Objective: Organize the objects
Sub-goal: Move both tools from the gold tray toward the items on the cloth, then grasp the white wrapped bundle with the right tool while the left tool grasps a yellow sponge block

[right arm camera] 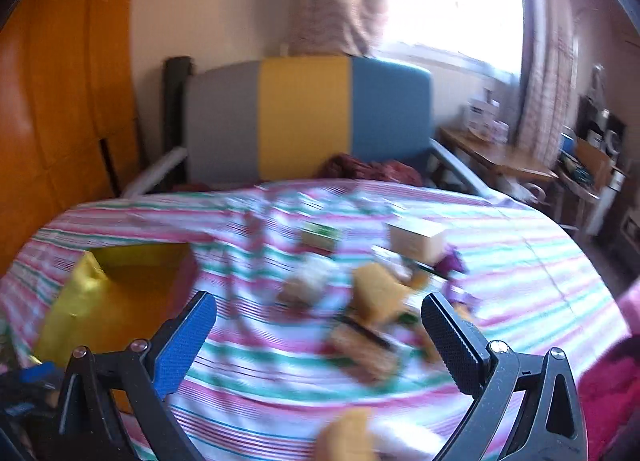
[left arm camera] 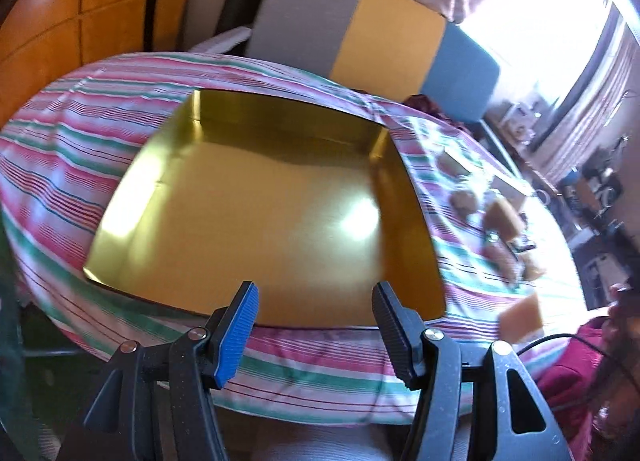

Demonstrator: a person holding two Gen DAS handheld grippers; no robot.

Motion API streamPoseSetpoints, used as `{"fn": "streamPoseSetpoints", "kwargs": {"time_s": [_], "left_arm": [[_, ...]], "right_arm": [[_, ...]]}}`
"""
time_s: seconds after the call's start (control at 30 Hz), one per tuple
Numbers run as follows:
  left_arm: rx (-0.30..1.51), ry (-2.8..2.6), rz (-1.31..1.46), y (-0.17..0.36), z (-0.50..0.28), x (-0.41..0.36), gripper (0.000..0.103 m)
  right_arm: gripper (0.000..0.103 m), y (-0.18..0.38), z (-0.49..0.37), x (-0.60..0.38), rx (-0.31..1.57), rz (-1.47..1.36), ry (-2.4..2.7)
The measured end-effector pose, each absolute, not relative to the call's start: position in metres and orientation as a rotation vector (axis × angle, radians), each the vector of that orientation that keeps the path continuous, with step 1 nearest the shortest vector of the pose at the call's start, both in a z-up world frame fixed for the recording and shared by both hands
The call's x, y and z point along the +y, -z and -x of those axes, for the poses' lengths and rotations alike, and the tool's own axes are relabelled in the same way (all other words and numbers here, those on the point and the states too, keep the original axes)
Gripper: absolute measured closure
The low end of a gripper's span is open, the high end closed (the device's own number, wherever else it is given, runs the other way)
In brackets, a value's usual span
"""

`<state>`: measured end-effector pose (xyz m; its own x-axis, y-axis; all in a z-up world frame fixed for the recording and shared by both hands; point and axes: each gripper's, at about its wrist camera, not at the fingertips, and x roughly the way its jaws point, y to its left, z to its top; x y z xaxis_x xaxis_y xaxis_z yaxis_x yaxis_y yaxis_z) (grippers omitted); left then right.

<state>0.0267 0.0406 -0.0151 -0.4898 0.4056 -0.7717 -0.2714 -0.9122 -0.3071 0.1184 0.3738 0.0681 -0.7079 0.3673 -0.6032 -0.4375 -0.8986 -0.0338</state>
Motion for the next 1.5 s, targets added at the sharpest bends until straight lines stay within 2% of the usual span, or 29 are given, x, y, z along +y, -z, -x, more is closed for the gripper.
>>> {"fn": "streamPoseSetpoints", "kwargs": {"time_s": [0.23, 0.3, 0.37, 0.47, 0.7, 0.8, 0.83, 0.87, 1.1, 1.13, 1.17, 1.23, 1.3, 1.33, 1.5], "left_arm": [[-0.067, -2.383, 1.237, 0.011, -0.045, 0.073, 0.043], [-0.041, -2.33, 1.197, 0.01, -0.051, 0.082, 0.043], [-0.049, -2.259, 1.157, 0.009, -0.058, 0.091, 0.043], [-0.038, -2.211, 1.149, 0.009, -0.062, 0.106, 0.043], [0.004, -2.091, 1.133, 0.004, -0.071, 0.14, 0.043], [0.049, -2.051, 1.126, 0.002, -0.075, 0.159, 0.043], [0.068, -2.044, 1.122, 0.001, -0.077, 0.164, 0.043], [0.094, -2.028, 1.118, 0.001, -0.079, 0.171, 0.043], [0.192, -1.957, 1.085, 0.001, -0.092, 0.212, 0.043], [0.193, -1.942, 1.079, 0.002, -0.093, 0.218, 0.043], [0.188, -1.917, 1.073, 0.004, -0.095, 0.224, 0.043], [0.185, -1.878, 1.067, 0.007, -0.097, 0.237, 0.04], [0.219, -1.873, 1.053, 0.011, -0.1, 0.251, 0.027], [0.239, -1.875, 1.045, 0.013, -0.102, 0.258, 0.026], [0.229, -1.847, 1.071, 0.022, -0.101, 0.291, 0.025]], "right_arm": [[0.001, -0.027, -0.156, 0.444, 0.32, 1.026, -2.428], [0.006, -0.012, -0.166, 0.453, 0.373, 1.096, -2.424], [0.02, 0.003, -0.169, 0.451, 0.348, 1.178, -2.428], [0.025, 0.023, -0.175, 0.449, 0.34, 1.295, -2.45], [0.027, 0.055, -0.177, 0.444, 0.314, 1.409, -2.483], [0.038, 0.062, -0.176, 0.449, 0.432, 1.382, -2.519], [0.047, 0.065, -0.176, 0.451, 0.47, 1.373, -2.528], [0.051, 0.067, -0.175, 0.451, 0.481, 1.366, -2.536], [0.059, 0.064, -0.175, 0.448, 0.46, 1.277, -2.54], [0.065, 0.063, -0.175, 0.452, 0.475, 1.259, -2.53], [0.075, 0.062, -0.179, 0.458, 0.511, 1.228, -2.512], [0.075, 0.063, -0.184, 0.469, 0.531, 1.188, -2.443], [0.075, 0.067, -0.187, 0.479, 0.547, 1.187, -2.391], [0.075, 0.069, -0.189, 0.483, 0.575, 1.187, -2.387], [0.075, 0.07, -0.187, 0.481, 0.568, 1.171, -2.395]]}}
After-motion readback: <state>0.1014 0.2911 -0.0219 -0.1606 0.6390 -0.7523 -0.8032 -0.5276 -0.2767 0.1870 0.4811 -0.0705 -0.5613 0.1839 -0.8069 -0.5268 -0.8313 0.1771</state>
